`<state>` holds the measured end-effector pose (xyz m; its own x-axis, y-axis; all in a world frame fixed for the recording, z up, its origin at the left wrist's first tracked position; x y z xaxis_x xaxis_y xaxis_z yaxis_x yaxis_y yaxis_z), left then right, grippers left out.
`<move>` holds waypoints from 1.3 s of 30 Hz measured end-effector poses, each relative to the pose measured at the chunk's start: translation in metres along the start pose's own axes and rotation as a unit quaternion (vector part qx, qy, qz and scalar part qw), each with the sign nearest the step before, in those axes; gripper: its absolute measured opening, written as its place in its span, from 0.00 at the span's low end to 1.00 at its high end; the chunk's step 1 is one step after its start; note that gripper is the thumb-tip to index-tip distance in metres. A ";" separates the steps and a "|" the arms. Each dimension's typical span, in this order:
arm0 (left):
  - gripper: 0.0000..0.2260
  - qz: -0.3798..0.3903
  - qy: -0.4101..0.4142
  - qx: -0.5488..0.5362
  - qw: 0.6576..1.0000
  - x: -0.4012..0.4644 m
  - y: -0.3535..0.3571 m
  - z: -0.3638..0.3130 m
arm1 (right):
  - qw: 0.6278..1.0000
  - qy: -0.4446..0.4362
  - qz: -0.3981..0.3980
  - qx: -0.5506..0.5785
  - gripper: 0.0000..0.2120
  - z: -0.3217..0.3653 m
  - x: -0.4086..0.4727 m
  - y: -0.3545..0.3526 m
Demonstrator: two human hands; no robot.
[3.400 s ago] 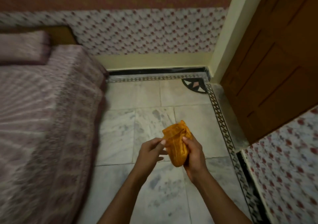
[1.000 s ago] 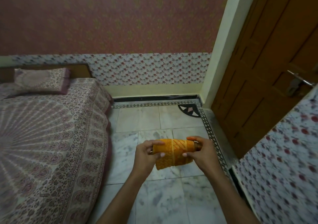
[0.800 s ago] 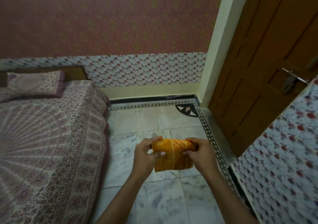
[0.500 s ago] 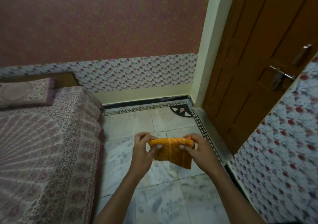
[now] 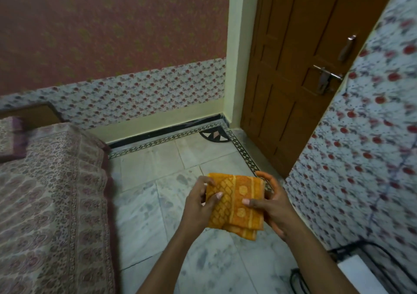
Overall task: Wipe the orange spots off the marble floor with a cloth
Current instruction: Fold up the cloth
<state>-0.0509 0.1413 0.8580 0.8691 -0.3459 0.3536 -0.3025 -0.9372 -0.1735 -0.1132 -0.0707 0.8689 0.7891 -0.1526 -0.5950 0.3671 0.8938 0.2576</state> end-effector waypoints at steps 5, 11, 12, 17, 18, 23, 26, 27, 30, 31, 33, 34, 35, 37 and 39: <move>0.16 0.097 -0.015 -0.024 0.995 -0.003 0.037 0.008 | 0.993 -0.025 -0.114 0.021 0.48 -0.021 -0.024 -0.040; 0.30 0.280 -0.038 -0.052 0.958 -0.015 0.117 0.002 | 0.968 0.005 -0.221 0.121 0.33 -0.061 -0.067 -0.119; 0.30 0.302 -0.049 -0.058 0.950 -0.020 0.138 -0.002 | 0.962 -0.004 -0.243 0.122 0.28 -0.066 -0.077 -0.138; 0.33 0.356 -0.049 -0.040 0.932 -0.045 0.229 -0.011 | 0.948 -0.022 -0.298 0.111 0.22 -0.094 -0.102 -0.221; 0.33 0.356 -0.048 -0.028 0.933 -0.050 0.246 -0.012 | 0.947 -0.022 -0.304 0.098 0.21 -0.097 -0.104 -0.237; 0.33 0.289 -0.073 -0.002 0.955 -0.085 0.341 -0.004 | 0.956 0.005 -0.291 0.047 0.18 -0.105 -0.118 -0.327; 0.27 0.229 -0.131 -0.006 0.965 -0.114 0.396 0.006 | 0.966 0.027 -0.256 0.007 0.18 -0.103 -0.114 -0.389; 0.26 0.203 -0.152 -0.012 0.967 -0.122 0.412 0.010 | 0.969 0.034 -0.244 -0.020 0.18 -0.101 -0.110 -0.409; 0.23 0.136 -0.191 -0.015 0.972 -0.145 0.454 0.023 | 0.970 0.052 -0.214 -0.103 0.22 -0.100 -0.093 -0.458; 0.23 0.121 -0.204 -0.015 0.971 -0.152 0.466 0.028 | 0.968 0.060 -0.209 -0.124 0.24 -0.101 -0.086 -0.472; 0.22 0.092 -0.230 -0.016 0.969 -0.166 0.493 0.043 | 0.965 0.075 -0.197 -0.158 0.26 -0.108 -0.067 -0.501; 0.22 0.079 -0.238 -0.018 0.968 -0.170 0.507 0.056 | 0.963 0.078 -0.193 -0.173 0.25 -0.111 -0.052 -0.514; 0.22 0.069 -0.246 -0.024 0.967 -0.177 0.514 0.063 | 0.960 0.079 -0.191 -0.188 0.24 -0.115 -0.044 -0.523; 0.22 0.042 -0.265 -0.031 0.963 -0.188 0.534 0.092 | 0.956 0.085 -0.178 -0.216 0.21 -0.126 -0.013 -0.542; 0.22 0.021 -0.291 -0.035 0.956 -0.200 0.552 0.127 | 0.950 0.099 -0.166 -0.245 0.19 -0.144 0.019 -0.561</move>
<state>-0.3422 -0.3017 0.5747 0.9197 -0.3198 -0.2277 -0.3502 -0.9304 -0.1078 -0.3751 -0.5148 0.6034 0.5437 -0.4215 -0.7258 0.2683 0.9066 -0.3257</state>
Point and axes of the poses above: each hand's wrist, its own x-axis towards the middle knuckle, its own y-axis out of the palm, z = x × y, the point moved 1 cm from there along x, towards the middle knuckle, and after that the axes turned 15 degrees about y, right-handed, at the moved point
